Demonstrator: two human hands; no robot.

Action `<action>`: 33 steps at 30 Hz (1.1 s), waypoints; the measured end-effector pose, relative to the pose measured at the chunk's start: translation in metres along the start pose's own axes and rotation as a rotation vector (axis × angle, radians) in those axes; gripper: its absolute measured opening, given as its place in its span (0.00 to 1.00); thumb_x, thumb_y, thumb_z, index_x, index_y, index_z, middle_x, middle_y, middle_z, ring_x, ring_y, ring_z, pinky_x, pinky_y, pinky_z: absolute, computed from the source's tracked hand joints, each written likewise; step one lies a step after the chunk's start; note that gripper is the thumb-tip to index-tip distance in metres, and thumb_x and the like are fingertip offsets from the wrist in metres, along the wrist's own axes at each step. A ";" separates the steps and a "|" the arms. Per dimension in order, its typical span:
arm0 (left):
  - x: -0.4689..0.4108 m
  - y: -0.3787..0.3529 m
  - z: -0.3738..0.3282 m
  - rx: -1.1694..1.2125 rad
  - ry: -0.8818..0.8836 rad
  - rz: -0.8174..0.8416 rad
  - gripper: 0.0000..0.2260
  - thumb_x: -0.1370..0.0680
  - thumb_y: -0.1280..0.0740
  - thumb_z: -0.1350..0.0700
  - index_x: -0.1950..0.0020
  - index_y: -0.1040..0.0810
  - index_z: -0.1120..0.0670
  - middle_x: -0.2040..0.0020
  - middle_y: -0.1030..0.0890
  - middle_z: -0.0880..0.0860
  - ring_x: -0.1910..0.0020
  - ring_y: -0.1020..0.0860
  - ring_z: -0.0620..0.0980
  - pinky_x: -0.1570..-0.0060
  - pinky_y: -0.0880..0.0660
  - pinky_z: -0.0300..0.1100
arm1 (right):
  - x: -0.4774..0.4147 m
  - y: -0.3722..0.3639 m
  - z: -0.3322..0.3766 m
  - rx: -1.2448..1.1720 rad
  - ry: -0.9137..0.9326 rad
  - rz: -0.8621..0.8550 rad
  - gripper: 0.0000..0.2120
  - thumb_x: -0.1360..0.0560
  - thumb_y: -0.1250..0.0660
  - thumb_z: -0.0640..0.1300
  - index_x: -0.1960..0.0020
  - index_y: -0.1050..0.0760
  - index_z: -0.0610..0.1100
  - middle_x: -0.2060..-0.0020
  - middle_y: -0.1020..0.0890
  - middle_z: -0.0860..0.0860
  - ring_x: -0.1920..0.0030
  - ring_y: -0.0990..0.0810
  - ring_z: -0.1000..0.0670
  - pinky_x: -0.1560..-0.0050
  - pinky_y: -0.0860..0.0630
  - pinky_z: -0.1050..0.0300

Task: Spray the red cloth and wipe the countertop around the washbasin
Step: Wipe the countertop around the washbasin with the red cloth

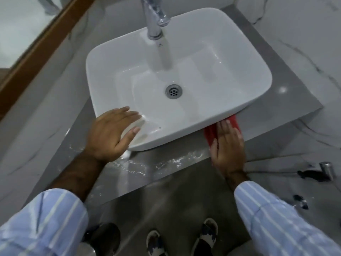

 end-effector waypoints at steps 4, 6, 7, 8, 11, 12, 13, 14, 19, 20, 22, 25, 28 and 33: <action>0.000 0.006 -0.001 0.009 0.016 -0.070 0.26 0.16 0.44 0.43 0.32 0.14 0.56 0.33 0.13 0.54 0.26 0.20 0.57 0.26 0.27 0.55 | 0.039 -0.021 0.090 -0.006 0.058 0.006 0.24 0.15 0.44 0.50 0.30 0.24 0.34 0.22 0.29 0.38 0.20 0.33 0.37 0.22 0.35 0.35; 0.001 0.008 -0.002 0.018 0.020 -0.051 0.27 0.16 0.44 0.42 0.32 0.14 0.55 0.33 0.13 0.53 0.26 0.20 0.56 0.26 0.28 0.54 | 0.059 -0.032 0.138 -0.048 0.311 0.129 0.28 0.14 0.48 0.54 0.22 0.30 0.38 0.21 0.30 0.41 0.19 0.34 0.40 0.23 0.32 0.37; 0.001 0.007 -0.002 0.027 0.011 -0.033 0.27 0.16 0.44 0.42 0.32 0.14 0.55 0.34 0.13 0.53 0.26 0.20 0.55 0.26 0.28 0.54 | 0.062 -0.034 0.146 -0.053 0.440 0.179 0.29 0.14 0.48 0.55 0.20 0.33 0.39 0.20 0.31 0.42 0.19 0.34 0.41 0.24 0.30 0.38; 0.001 0.007 -0.001 0.034 -0.006 -0.011 0.27 0.16 0.45 0.42 0.32 0.14 0.55 0.34 0.13 0.53 0.26 0.20 0.55 0.26 0.28 0.54 | 0.060 -0.033 0.142 -0.040 0.535 0.190 0.29 0.15 0.48 0.55 0.20 0.33 0.40 0.20 0.31 0.43 0.19 0.34 0.42 0.25 0.29 0.39; -0.002 0.010 0.014 0.008 -0.061 0.031 0.27 0.16 0.46 0.43 0.32 0.14 0.56 0.33 0.14 0.54 0.25 0.21 0.57 0.22 0.31 0.57 | 0.034 -0.018 0.085 -0.009 0.408 0.121 0.28 0.17 0.41 0.52 0.20 0.33 0.39 0.21 0.30 0.41 0.21 0.33 0.41 0.27 0.27 0.35; -0.004 0.012 0.022 -0.006 -0.063 0.019 0.27 0.15 0.47 0.44 0.32 0.14 0.56 0.32 0.14 0.55 0.24 0.22 0.58 0.21 0.33 0.59 | 0.026 -0.012 0.061 -0.017 0.262 0.097 0.29 0.17 0.41 0.51 0.20 0.34 0.39 0.21 0.31 0.41 0.20 0.34 0.40 0.26 0.29 0.34; -0.006 0.014 0.029 -0.014 -0.058 0.002 0.27 0.15 0.47 0.45 0.32 0.14 0.56 0.31 0.15 0.56 0.23 0.24 0.58 0.19 0.36 0.60 | 0.024 -0.008 0.045 -0.029 0.131 0.086 0.29 0.17 0.42 0.51 0.20 0.34 0.39 0.21 0.31 0.41 0.20 0.35 0.40 0.23 0.32 0.33; -0.006 0.013 0.033 -0.015 -0.052 -0.017 0.27 0.15 0.47 0.46 0.31 0.15 0.56 0.29 0.16 0.56 0.21 0.26 0.59 0.18 0.38 0.61 | 0.025 -0.007 0.043 -0.033 0.042 0.065 0.28 0.16 0.43 0.50 0.20 0.35 0.39 0.20 0.31 0.42 0.19 0.36 0.41 0.22 0.35 0.34; -0.002 0.012 0.036 0.021 -0.010 -0.115 0.25 0.14 0.46 0.47 0.28 0.17 0.55 0.21 0.25 0.57 0.16 0.35 0.62 0.15 0.46 0.63 | 0.070 -0.035 0.172 0.001 0.241 0.107 0.29 0.16 0.44 0.52 0.20 0.35 0.38 0.21 0.31 0.40 0.20 0.34 0.39 0.22 0.35 0.39; -0.001 0.013 0.036 0.016 0.001 -0.113 0.25 0.14 0.46 0.46 0.27 0.17 0.55 0.19 0.27 0.58 0.15 0.37 0.62 0.14 0.48 0.63 | 0.081 -0.043 0.201 -0.014 0.321 0.149 0.29 0.16 0.43 0.53 0.19 0.35 0.39 0.20 0.31 0.41 0.20 0.34 0.41 0.22 0.36 0.41; -0.002 0.014 0.038 -0.002 0.022 -0.093 0.27 0.15 0.47 0.45 0.25 0.19 0.55 0.17 0.30 0.58 0.14 0.41 0.63 0.14 0.51 0.62 | 0.090 -0.050 0.238 -0.025 0.462 0.201 0.30 0.16 0.42 0.55 0.19 0.36 0.41 0.20 0.31 0.43 0.19 0.33 0.44 0.20 0.35 0.44; -0.001 0.012 0.040 -0.035 0.070 -0.059 0.27 0.14 0.47 0.43 0.20 0.24 0.54 0.14 0.36 0.58 0.12 0.45 0.62 0.13 0.53 0.61 | 0.082 -0.050 0.232 0.030 0.571 0.287 0.30 0.16 0.41 0.56 0.19 0.35 0.41 0.20 0.32 0.44 0.19 0.34 0.44 0.22 0.31 0.42; 0.004 0.011 0.046 0.014 0.209 -0.046 0.28 0.12 0.45 0.43 0.14 0.36 0.55 0.11 0.45 0.56 0.11 0.51 0.57 0.13 0.56 0.56 | 0.070 -0.041 0.189 0.066 0.351 0.279 0.30 0.15 0.45 0.55 0.18 0.38 0.40 0.19 0.33 0.41 0.19 0.35 0.41 0.20 0.36 0.40; 0.057 0.018 0.044 0.190 0.265 -0.099 0.33 0.12 0.44 0.42 0.12 0.46 0.58 0.11 0.47 0.55 0.11 0.51 0.54 0.12 0.52 0.54 | 0.074 -0.034 0.194 0.101 0.173 0.235 0.30 0.16 0.48 0.51 0.20 0.36 0.35 0.20 0.33 0.38 0.19 0.35 0.39 0.20 0.39 0.40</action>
Point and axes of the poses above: each hand's wrist, its own x-axis away from the middle knuckle, its own y-axis out of the back of the hand, z = x × y, the point moved 8 cm from there along -x, towards the middle knuckle
